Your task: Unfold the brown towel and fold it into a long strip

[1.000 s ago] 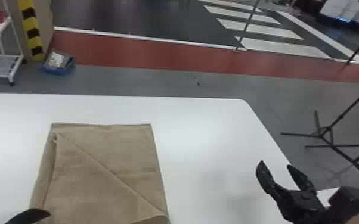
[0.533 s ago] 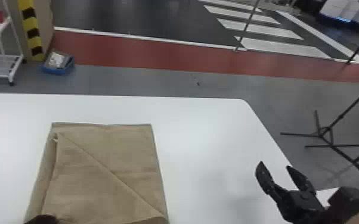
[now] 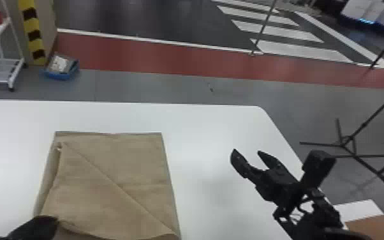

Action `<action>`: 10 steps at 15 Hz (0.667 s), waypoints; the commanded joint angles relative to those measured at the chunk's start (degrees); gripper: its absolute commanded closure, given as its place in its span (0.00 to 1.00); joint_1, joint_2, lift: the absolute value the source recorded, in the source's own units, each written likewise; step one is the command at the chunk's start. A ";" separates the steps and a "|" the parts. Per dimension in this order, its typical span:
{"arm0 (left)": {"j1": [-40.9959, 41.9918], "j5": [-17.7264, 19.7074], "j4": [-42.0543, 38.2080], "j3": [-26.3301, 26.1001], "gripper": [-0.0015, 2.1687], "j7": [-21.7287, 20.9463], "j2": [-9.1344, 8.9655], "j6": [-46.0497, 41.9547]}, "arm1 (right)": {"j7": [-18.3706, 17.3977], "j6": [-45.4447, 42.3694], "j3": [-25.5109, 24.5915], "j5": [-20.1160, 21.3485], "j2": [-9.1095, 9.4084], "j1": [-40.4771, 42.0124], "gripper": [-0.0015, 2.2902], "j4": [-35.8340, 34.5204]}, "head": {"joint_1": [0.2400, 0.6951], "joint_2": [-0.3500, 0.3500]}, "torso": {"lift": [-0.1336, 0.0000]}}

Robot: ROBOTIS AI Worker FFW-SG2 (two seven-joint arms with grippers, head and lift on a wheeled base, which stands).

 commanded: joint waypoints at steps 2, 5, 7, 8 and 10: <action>-0.32 1.65 -0.31 -0.33 0.79 -0.28 2.10 0.04 | 1.94 16.19 5.94 6.75 0.14 -13.98 0.05 6.88 | 1.00 0.17 | 0.08; -0.32 2.62 0.31 -0.41 0.79 -0.28 3.60 -0.14 | 1.94 19.36 12.89 12.20 0.14 -24.62 0.05 16.82 | 1.00 0.29 | 0.08; -0.41 2.70 0.31 -0.85 0.79 -0.28 4.04 -0.14 | 1.94 20.76 16.23 12.99 0.14 -30.68 0.05 23.67 | 1.00 0.35 | 0.08; -0.50 2.79 0.31 -1.12 0.79 -0.28 4.21 -0.14 | 1.85 20.94 18.07 14.14 0.14 -32.97 0.05 26.84 | 1.00 0.38 | 0.08; -0.59 2.97 0.40 -1.91 0.79 -0.37 4.65 -0.14 | 1.85 21.11 21.68 16.77 0.14 -36.13 0.06 31.67 | 1.00 0.43 | 0.08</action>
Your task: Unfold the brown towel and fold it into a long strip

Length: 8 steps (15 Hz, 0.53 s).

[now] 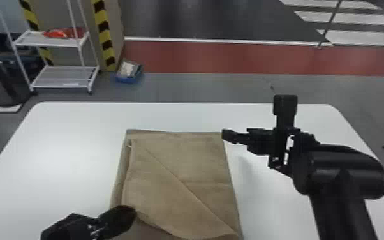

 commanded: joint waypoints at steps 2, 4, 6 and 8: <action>-0.51 0.19 0.08 -1.91 0.79 -0.18 1.28 0.00 | 0.00 0.92 5.22 5.04 0.14 -5.27 0.06 8.91 | 1.00 0.46 | 0.08; -0.87 0.28 0.26 -2.87 0.79 -0.36 1.98 0.18 | 0.09 1.09 6.80 6.45 0.14 -6.59 0.06 11.99 | 1.00 0.48 | 0.08; -1.48 0.36 0.69 -4.19 0.79 -0.45 3.30 0.18 | 0.88 1.80 8.12 8.82 0.14 -7.73 0.07 14.45 | 1.00 0.47 | 0.08; -1.92 0.54 0.87 -5.07 0.79 -0.45 4.00 0.18 | 2.29 1.62 8.12 9.35 0.14 -8.87 0.10 16.21 | 1.00 0.47 | 0.08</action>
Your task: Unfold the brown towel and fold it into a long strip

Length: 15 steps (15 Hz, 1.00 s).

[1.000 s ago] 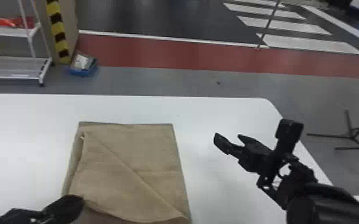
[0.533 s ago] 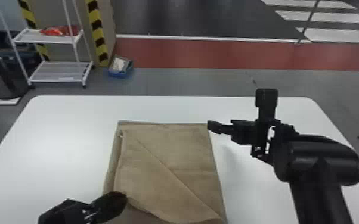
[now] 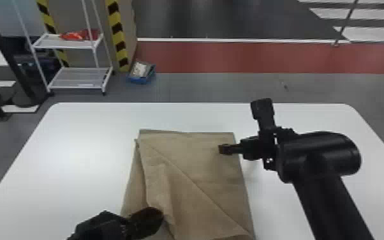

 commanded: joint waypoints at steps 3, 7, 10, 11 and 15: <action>-0.33 0.16 0.28 -1.11 0.79 0.00 1.46 0.00 | 1.77 0.13 1.12 3.24 0.14 -1.65 0.28 2.48 | 1.00 0.46 | 0.08; -0.51 0.68 0.37 -1.11 0.79 0.00 1.90 0.00 | 2.30 1.18 1.03 3.59 0.14 -1.39 0.84 2.22 | 1.00 0.45 | 0.08; -0.77 1.04 0.81 -0.84 0.79 1.93 2.25 0.18 | 1.24 3.29 0.59 4.12 0.14 1.16 0.98 -2.79 | 1.00 0.45 | 0.08; -1.13 0.77 0.63 -0.84 0.79 3.60 2.25 2.81 | 1.07 6.28 -1.87 3.32 0.14 2.31 0.98 -6.83 | 1.00 0.45 | 0.08; -2.27 1.39 0.10 0.04 0.79 6.86 2.52 7.91 | 1.33 18.94 -16.98 -4.67 0.14 10.83 0.98 -24.41 | 1.00 0.41 | 0.08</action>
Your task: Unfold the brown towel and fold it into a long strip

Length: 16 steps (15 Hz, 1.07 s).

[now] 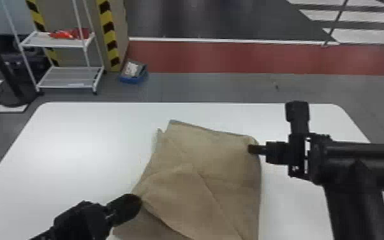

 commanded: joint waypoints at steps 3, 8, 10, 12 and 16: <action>-1.99 0.40 -0.17 -0.12 0.79 4.30 -0.33 7.47 | 0.32 8.30 -16.99 -9.66 -3.41 13.36 0.98 -18.16 | 1.00 0.32 | 0.08; -3.31 0.93 -0.35 0.50 0.79 9.84 -2.00 14.85 | 3.39 7.78 -29.73 -9.75 -3.06 27.78 0.97 -30.73 | 1.00 0.07 | 0.08; -3.40 1.81 -1.93 1.20 0.79 14.06 -2.53 20.83 | 3.48 4.97 -29.82 -8.69 -2.88 32.87 0.80 -35.47 | 1.00 0.04 | 0.08; -3.48 2.25 -3.16 1.11 0.79 15.64 -2.97 23.29 | 6.03 3.73 -29.82 -2.19 -2.88 37.01 0.17 -41.01 | 1.00 0.05 | 0.08; -3.48 2.25 -3.16 0.06 0.79 15.29 -2.97 23.11 | 18.51 -20.17 -28.77 16.35 -2.88 42.10 0.02 -43.56 | 1.00 0.02 | 0.08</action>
